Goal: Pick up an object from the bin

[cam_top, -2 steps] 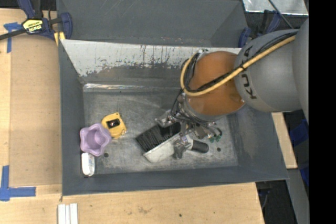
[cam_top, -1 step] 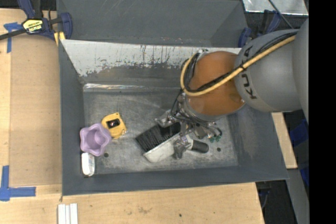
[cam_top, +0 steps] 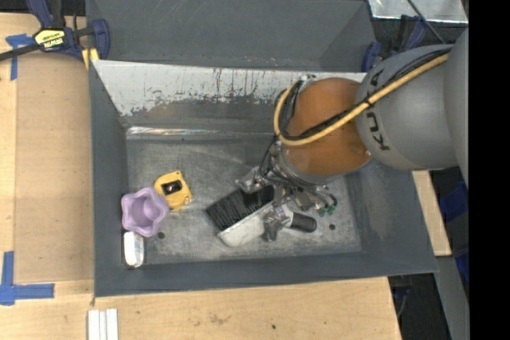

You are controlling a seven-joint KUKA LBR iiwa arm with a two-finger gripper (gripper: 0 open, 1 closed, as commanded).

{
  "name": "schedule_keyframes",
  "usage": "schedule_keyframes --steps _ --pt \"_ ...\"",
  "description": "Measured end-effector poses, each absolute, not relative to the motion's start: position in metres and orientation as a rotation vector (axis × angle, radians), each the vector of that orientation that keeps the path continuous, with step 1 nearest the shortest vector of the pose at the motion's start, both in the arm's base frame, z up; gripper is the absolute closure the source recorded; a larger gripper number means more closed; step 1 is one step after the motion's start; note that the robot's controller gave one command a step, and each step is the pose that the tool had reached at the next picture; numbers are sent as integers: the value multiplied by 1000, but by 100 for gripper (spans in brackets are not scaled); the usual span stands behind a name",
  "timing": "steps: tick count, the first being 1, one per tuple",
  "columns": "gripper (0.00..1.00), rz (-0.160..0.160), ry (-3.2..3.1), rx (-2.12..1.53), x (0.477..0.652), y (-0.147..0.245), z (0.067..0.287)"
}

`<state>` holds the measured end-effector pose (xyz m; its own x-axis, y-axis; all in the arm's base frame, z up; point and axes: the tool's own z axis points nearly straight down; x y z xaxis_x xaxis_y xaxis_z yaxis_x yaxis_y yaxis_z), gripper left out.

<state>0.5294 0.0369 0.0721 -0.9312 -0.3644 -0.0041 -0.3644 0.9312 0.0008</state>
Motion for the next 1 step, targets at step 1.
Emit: schedule_keyframes --steps 1 --pt "100 2 3083 -582 529 37 72"
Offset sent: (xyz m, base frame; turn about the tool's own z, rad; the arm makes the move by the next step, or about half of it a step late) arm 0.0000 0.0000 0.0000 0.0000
